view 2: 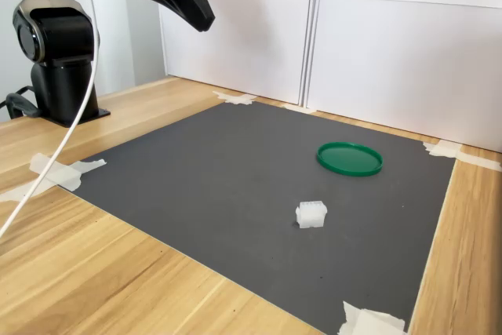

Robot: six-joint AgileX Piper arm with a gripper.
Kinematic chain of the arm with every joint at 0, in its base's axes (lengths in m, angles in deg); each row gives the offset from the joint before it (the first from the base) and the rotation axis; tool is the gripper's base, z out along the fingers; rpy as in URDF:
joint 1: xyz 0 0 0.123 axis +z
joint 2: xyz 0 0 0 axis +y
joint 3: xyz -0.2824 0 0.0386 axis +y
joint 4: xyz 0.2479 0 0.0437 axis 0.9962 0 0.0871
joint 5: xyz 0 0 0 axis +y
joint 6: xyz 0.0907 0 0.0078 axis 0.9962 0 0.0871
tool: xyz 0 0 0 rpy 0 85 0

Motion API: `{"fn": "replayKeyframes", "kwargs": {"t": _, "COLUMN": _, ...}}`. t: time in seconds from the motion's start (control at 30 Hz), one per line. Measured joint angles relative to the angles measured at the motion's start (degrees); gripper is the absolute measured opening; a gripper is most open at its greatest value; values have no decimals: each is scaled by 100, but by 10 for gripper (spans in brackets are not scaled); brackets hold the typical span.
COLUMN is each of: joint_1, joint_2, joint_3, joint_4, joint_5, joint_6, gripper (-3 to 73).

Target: Grasp a white terminal and put it in the green lid.

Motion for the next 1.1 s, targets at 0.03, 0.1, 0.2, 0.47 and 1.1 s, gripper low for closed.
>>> {"fn": "replayKeyframes", "kwargs": {"t": 0.03, "joint_1": 0, "joint_2": 286, "joint_3": -238, "joint_4": -39, "joint_5": 106, "joint_6": -157, "gripper": -22}}
{"fn": "replayKeyframes", "kwargs": {"t": 0.1, "joint_1": 0, "joint_2": 628, "joint_3": -614, "joint_4": -83, "joint_5": 334, "joint_6": -471, "gripper": -22}}
{"fn": "replayKeyframes", "kwargs": {"t": 0.2, "joint_1": 0, "joint_2": 1076, "joint_3": -1104, "joint_4": -105, "joint_5": 754, "joint_6": -856, "gripper": -22}}
{"fn": "replayKeyframes", "kwargs": {"t": 0.47, "joint_1": 0, "joint_2": 2321, "joint_3": -2681, "joint_4": -112, "joint_5": 2393, "joint_6": -2185, "gripper": -22}}
{"fn": "replayKeyframes", "kwargs": {"t": 1.1, "joint_1": 0, "joint_2": 3839, "joint_3": -4553, "joint_4": -107, "joint_5": 3825, "joint_6": -3796, "gripper": 78}}
